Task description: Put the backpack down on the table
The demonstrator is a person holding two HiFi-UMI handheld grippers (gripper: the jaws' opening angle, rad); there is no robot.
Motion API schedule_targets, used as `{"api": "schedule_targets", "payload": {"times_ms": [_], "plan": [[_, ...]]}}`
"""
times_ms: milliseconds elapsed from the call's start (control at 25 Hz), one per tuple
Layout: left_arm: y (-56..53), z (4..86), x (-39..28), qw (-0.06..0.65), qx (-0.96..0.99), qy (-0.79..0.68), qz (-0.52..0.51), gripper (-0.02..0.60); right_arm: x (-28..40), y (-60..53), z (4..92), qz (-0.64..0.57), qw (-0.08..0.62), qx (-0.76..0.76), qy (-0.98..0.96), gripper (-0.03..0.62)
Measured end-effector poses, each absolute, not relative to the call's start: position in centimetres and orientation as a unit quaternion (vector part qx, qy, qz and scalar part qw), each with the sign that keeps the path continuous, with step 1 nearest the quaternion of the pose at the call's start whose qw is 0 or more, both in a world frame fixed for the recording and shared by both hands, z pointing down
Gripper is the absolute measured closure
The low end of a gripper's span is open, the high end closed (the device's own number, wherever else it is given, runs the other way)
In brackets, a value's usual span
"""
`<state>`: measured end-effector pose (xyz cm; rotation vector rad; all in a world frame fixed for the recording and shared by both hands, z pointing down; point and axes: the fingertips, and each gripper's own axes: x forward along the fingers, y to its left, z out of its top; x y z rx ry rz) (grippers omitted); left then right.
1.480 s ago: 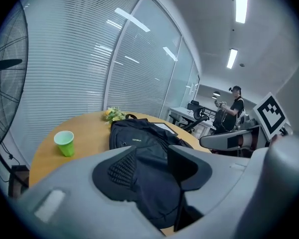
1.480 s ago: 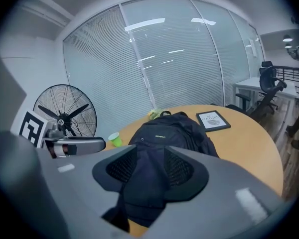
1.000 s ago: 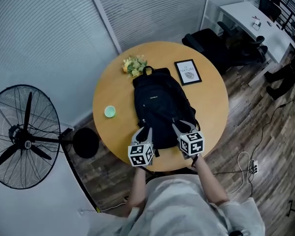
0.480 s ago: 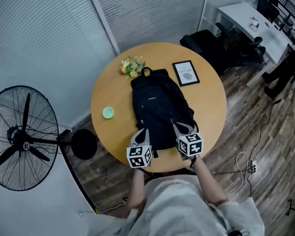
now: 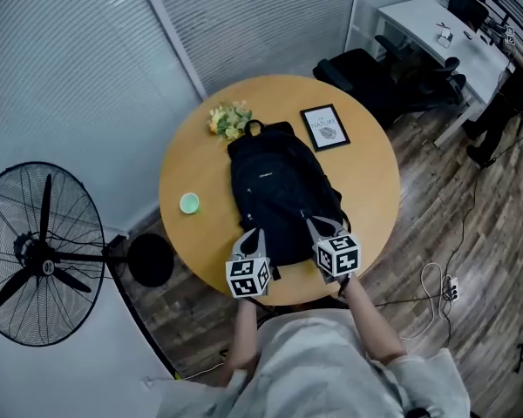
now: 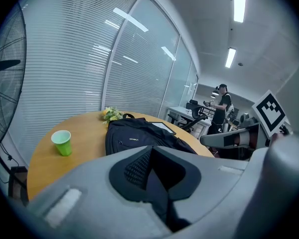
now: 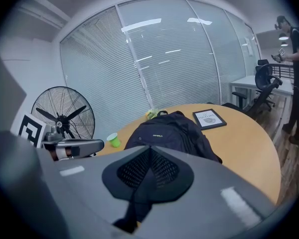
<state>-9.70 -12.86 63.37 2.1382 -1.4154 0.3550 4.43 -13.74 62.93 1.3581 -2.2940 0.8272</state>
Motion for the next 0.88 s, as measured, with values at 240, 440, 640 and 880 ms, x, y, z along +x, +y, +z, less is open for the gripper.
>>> {"api": "schedule_targets", "payload": {"times_ms": [240,440,640,880], "plan": [[-13.1,63.1,-9.4,0.260,0.800,-0.523,0.140,0.578,5.8,-14.1,63.2,0.307,0.157,0.496,-0.797,0.593],[-13.0,63.1,-9.9,0.262,0.797,-0.525,0.142,0.578,6.7,-14.4,62.9,0.308,0.155,0.499,-0.795,0.594],[-12.9,63.4,-10.1,0.262,0.796,-0.526,0.145,0.578,6.6,-14.1,63.2,0.310,0.156,0.496,-0.796,0.594],[-13.0,63.2,-10.1,0.262,0.796,-0.527,0.142,0.578,6.1,-13.5,63.3,0.309,0.161,0.487,-0.801,0.594]]}}
